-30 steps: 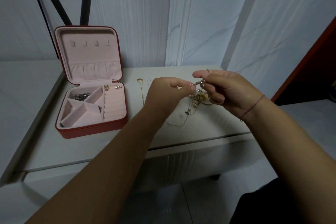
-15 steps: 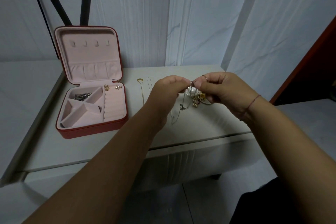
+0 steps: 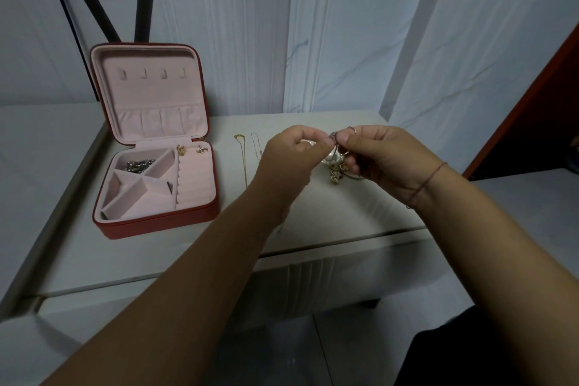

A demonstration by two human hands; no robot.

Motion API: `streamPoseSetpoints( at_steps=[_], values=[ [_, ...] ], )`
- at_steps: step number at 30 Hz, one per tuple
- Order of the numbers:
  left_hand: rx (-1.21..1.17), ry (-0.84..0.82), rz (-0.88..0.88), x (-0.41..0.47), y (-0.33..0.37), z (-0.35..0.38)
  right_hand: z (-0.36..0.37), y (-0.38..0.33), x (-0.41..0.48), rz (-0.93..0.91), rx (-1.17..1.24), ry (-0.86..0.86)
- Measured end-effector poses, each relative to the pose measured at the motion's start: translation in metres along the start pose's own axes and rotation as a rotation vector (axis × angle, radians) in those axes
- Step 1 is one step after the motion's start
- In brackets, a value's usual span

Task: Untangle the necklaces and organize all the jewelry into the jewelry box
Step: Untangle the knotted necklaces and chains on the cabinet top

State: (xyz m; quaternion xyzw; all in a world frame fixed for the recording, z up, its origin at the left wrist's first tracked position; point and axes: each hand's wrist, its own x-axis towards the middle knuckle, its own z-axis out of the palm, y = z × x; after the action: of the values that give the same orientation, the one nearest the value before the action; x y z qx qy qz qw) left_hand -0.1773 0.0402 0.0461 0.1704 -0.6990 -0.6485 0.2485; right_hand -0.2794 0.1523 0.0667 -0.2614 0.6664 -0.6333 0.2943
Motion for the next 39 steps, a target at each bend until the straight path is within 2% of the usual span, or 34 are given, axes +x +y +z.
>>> streamPoseSetpoints(
  at_steps=[14,16,20,25,29,35,39],
  values=[
    [0.211,0.178,0.375,0.0018,-0.0074,-0.0022,0.0087,-0.0035,-0.0068,0.036,-0.017,-0.043],
    [0.195,0.175,0.349,0.0017,-0.0082,-0.0016,0.0089,-0.0045,-0.0077,0.033,-0.013,-0.058],
    [0.055,0.144,0.211,0.001,-0.0068,-0.0018,0.0053,-0.0072,-0.0071,0.034,0.054,0.039],
    [-0.1,0.079,0.022,0.0005,-0.0047,-0.0027,0.0027,-0.0075,-0.008,0.044,-0.048,0.065],
    [-0.141,0.061,-0.015,0.003,-0.0061,-0.0009,0.0023,-0.0049,-0.0083,0.066,-0.125,0.026],
    [-0.223,0.022,-0.051,0.0052,-0.0087,0.0002,0.0031,-0.003,-0.0053,0.123,0.007,0.019],
    [-0.284,0.024,-0.087,0.0064,-0.0084,-0.0006,0.0019,-0.0052,-0.0066,0.059,-0.028,0.018]
  ],
)
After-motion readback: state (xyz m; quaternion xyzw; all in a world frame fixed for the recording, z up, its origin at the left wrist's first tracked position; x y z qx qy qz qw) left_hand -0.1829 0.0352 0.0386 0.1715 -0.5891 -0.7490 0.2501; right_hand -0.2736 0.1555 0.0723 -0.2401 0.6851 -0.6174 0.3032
